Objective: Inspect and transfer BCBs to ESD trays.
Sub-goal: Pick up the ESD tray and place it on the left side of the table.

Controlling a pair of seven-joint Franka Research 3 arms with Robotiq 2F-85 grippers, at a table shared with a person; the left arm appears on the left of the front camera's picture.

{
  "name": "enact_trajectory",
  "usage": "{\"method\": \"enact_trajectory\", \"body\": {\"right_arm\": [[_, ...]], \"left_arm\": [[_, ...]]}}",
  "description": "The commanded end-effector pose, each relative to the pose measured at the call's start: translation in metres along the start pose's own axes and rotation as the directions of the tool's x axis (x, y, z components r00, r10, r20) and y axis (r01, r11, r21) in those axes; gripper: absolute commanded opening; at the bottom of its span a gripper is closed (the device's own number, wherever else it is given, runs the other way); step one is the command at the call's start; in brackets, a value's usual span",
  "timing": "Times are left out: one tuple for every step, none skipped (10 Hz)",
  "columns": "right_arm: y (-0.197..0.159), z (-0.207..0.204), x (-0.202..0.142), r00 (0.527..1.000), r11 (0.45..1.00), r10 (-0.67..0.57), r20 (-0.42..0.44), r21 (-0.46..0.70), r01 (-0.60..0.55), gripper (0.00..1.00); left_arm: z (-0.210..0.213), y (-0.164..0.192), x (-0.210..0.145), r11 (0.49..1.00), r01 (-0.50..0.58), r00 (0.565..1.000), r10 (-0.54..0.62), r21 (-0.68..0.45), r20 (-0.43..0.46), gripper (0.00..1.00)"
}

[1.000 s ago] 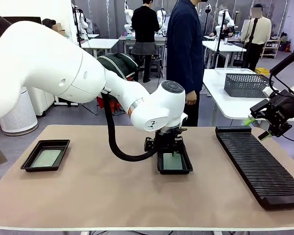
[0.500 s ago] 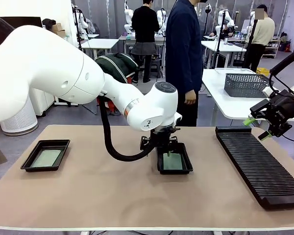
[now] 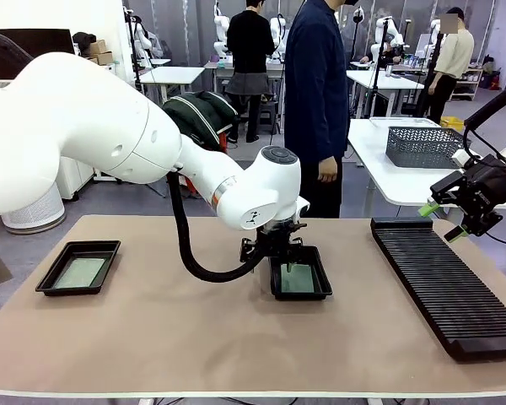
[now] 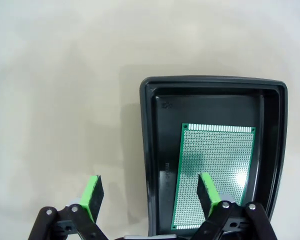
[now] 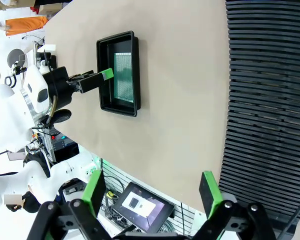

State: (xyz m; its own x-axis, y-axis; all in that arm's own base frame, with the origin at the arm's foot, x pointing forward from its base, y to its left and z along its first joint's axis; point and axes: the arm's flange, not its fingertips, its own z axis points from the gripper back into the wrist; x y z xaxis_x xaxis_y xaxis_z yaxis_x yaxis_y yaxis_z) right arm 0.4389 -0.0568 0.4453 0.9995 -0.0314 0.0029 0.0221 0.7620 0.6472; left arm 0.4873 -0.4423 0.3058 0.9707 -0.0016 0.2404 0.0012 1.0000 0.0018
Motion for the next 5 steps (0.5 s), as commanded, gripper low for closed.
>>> {"method": "enact_trajectory", "body": {"right_arm": [[0.0004, -0.0027, -0.0025, 1.0, 1.0, -0.018, 0.022, -0.005, 0.018, 1.0], [0.0004, -0.0027, -0.0025, 1.0, 1.0, -0.018, 0.022, -0.005, 0.018, 1.0], [0.0004, -0.0027, -0.0025, 1.0, 1.0, -0.018, 0.022, -0.005, 0.018, 1.0], [0.0004, -0.0027, -0.0025, 1.0, 1.0, -0.018, 0.022, -0.005, 0.018, 1.0], [0.0004, -0.0027, -0.0025, 1.0, 1.0, -0.018, 0.022, -0.005, 0.018, 1.0]], "left_arm": [[0.0006, -0.0012, -0.0008, 1.0, 0.001, 1.0, -0.001, -0.003, 0.0, 1.0], [0.0006, -0.0012, -0.0008, 1.0, 0.001, 1.0, -0.001, -0.003, 0.0, 1.0], [0.0006, -0.0012, -0.0008, 1.0, 0.001, 1.0, -0.001, -0.003, 0.0, 1.0], [0.0006, -0.0012, -0.0008, 1.0, 0.001, 1.0, -0.001, -0.003, 0.0, 1.0], [0.0006, -0.0012, -0.0008, 1.0, 0.001, 1.0, -0.001, -0.003, 0.0, 1.0]]}}
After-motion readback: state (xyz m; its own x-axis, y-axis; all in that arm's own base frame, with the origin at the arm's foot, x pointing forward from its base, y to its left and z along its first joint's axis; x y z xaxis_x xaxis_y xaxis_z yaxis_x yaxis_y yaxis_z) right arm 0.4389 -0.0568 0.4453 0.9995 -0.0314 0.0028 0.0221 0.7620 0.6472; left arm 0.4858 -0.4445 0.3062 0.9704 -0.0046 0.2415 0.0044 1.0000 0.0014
